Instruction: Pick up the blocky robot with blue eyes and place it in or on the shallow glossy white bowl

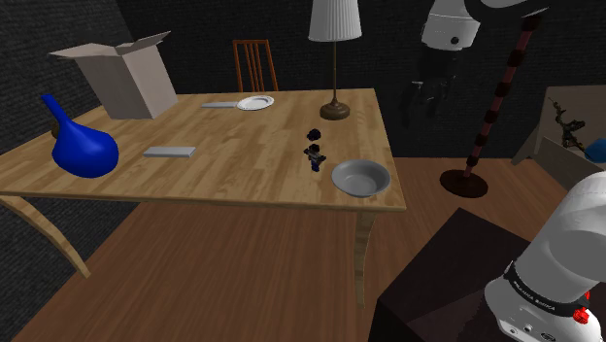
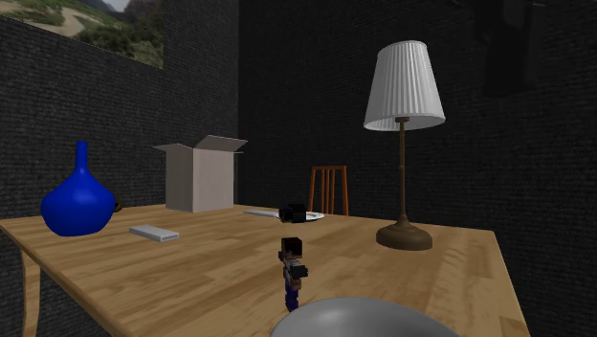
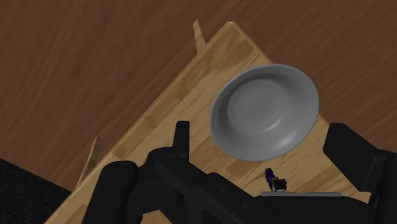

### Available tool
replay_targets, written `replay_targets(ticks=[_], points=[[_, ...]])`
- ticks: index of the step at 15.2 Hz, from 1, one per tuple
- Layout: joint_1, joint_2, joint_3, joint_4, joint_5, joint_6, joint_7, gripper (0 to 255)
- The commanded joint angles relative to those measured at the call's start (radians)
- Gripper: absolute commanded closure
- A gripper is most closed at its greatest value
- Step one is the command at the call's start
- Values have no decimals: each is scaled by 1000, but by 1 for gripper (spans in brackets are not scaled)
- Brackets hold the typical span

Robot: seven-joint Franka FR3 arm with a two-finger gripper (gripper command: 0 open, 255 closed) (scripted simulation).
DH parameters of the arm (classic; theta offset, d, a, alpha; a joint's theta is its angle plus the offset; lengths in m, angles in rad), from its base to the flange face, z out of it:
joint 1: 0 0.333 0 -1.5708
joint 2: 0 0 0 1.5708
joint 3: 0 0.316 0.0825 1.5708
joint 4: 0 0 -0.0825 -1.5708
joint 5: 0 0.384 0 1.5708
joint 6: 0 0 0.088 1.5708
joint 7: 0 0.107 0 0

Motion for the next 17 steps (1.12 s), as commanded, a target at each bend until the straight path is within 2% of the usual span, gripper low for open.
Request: replay_targets(ticks=[1,10,17], points=[[0,0,0,0,0,0,0,0],[11,300,91,80,-3,242,58,0],[13,560,154,217,-58,375,124,0]])
